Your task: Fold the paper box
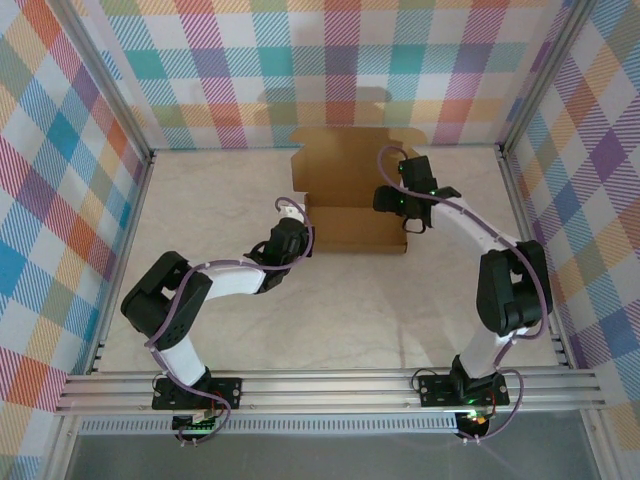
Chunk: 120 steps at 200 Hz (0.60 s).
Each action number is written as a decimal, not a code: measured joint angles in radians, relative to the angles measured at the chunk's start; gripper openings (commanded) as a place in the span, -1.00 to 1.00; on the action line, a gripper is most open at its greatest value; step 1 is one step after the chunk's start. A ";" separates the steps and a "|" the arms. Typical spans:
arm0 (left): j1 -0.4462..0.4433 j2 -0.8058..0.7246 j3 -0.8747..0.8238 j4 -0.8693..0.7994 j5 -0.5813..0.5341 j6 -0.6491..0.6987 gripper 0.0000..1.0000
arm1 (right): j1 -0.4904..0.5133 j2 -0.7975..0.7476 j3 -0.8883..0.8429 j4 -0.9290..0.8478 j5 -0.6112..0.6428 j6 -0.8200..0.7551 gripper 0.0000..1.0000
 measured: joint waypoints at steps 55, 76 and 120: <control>0.011 -0.028 0.017 -0.075 0.043 0.002 0.35 | -0.038 -0.213 -0.130 0.089 -0.082 -0.056 0.74; 0.041 -0.065 0.063 -0.137 0.120 0.024 0.48 | -0.118 -0.259 -0.136 0.109 -0.173 -0.117 0.74; 0.185 -0.072 0.267 -0.277 0.328 0.079 0.59 | -0.304 -0.172 0.000 0.061 -0.385 -0.265 0.64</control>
